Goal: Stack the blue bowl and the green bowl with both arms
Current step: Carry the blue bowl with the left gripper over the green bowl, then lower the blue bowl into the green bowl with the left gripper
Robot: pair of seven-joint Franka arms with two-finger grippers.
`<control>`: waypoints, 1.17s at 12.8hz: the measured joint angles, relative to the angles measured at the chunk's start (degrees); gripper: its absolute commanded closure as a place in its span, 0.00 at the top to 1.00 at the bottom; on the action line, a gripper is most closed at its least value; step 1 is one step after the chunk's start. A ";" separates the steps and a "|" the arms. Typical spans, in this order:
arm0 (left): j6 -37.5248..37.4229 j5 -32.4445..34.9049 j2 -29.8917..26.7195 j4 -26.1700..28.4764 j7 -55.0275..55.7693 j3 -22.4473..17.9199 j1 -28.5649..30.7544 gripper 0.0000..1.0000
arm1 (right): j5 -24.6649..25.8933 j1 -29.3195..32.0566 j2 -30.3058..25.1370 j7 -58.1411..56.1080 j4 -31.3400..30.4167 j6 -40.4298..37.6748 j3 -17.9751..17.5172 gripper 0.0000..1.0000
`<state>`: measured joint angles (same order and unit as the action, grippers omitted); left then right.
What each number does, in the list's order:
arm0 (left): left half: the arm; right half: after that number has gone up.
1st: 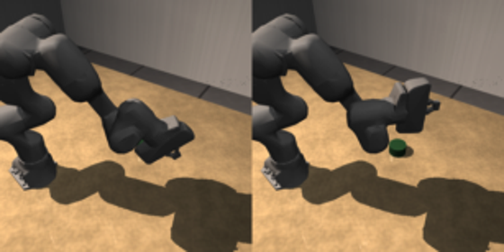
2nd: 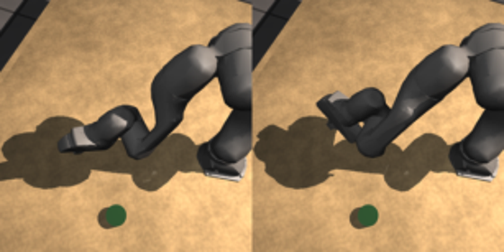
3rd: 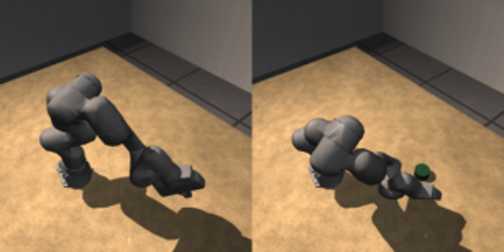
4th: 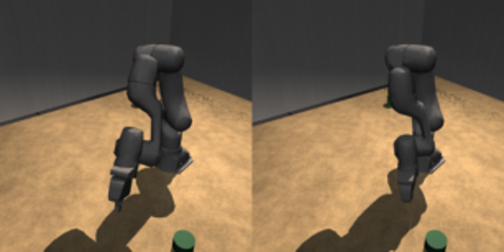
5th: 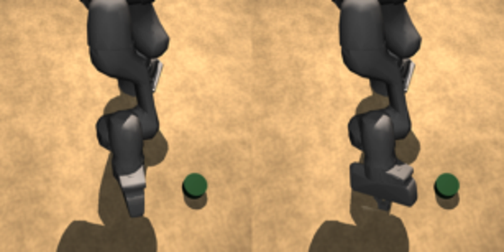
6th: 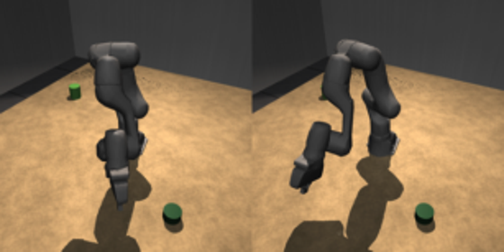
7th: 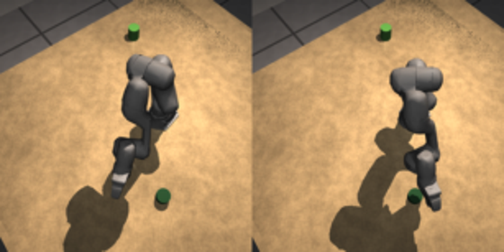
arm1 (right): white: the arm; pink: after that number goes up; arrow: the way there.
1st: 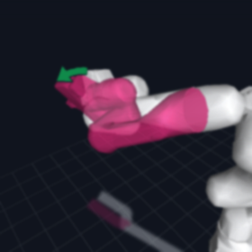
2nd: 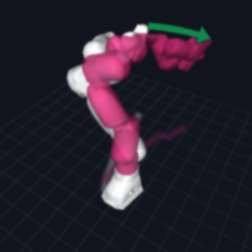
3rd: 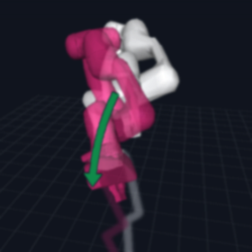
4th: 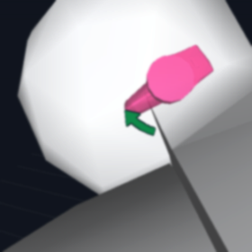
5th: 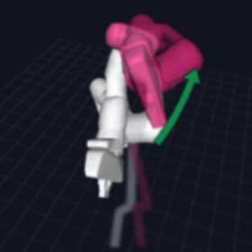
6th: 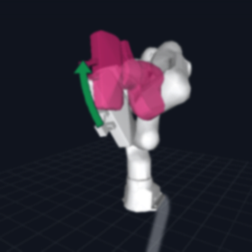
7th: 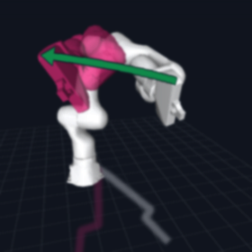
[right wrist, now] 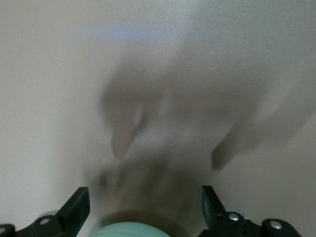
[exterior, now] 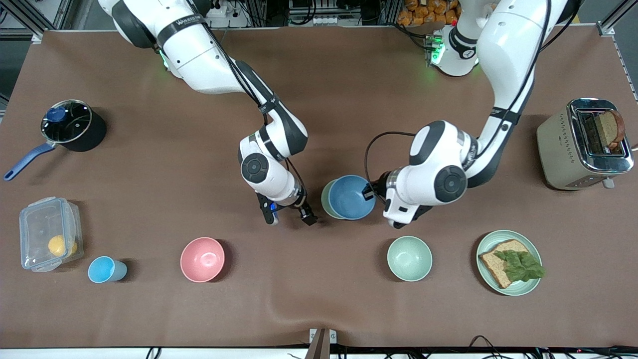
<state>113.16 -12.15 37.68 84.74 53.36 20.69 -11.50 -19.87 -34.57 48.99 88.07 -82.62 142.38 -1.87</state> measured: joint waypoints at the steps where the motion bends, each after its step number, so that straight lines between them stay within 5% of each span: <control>1: 0.15 -0.21 0.39 -0.01 0.29 0.00 -0.35 0.00 | 0.00 0.00 0.18 0.30 0.33 0.00 0.02 1.00; 15: 7.09 -2.68 5.34 1.68 -0.07 -0.16 -1.62 0.00 | 0.00 -0.30 1.22 1.44 2.06 -0.13 -0.01 1.00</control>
<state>120.25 -14.83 43.02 86.43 53.28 20.53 -13.11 -19.87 -34.87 50.21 89.52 -80.56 142.25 -1.88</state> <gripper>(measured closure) 0.952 0.000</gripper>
